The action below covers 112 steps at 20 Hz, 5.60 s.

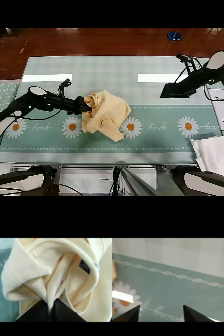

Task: Fold the shirts.

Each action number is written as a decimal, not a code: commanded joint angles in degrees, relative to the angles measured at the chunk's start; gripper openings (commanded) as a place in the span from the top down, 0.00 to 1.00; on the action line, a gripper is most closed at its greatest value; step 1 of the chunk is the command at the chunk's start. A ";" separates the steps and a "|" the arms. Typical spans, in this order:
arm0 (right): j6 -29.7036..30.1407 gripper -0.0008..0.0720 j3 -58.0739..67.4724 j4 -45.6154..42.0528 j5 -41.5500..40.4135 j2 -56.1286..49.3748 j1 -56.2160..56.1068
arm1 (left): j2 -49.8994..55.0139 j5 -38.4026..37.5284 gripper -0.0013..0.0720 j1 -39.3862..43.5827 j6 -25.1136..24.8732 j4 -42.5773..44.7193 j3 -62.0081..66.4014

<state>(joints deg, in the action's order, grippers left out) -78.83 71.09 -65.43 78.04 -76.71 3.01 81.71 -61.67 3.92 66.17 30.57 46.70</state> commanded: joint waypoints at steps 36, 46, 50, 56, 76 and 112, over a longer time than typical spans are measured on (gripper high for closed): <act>13.22 0.95 -12.11 44.74 -14.86 24.52 7.89 | -26.67 -14.03 0.93 -16.90 -3.96 -0.15 30.60; -5.55 0.95 8.66 25.83 4.68 33.40 8.31 | -47.30 -23.34 0.93 -16.98 5.42 0.87 35.10; -9.92 0.95 7.39 10.78 22.60 33.79 7.32 | -52.02 -36.81 0.93 -16.98 18.75 7.04 30.69; -14.32 0.95 -16.35 3.23 4.90 32.30 -13.88 | -62.99 -29.27 0.93 -16.68 18.58 6.91 -6.36; -12.20 0.90 -22.08 -2.23 -48.76 9.07 -18.86 | -31.15 22.73 0.92 -0.96 -17.57 -5.27 -26.51; -10.14 0.29 -49.90 24.46 -30.42 14.43 -21.42 | -31.15 22.18 0.92 -0.98 -17.75 -5.75 -26.49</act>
<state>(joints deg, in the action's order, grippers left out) -85.71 21.37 -43.00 54.15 -58.57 -12.62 50.52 -39.53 2.96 48.45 24.82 20.16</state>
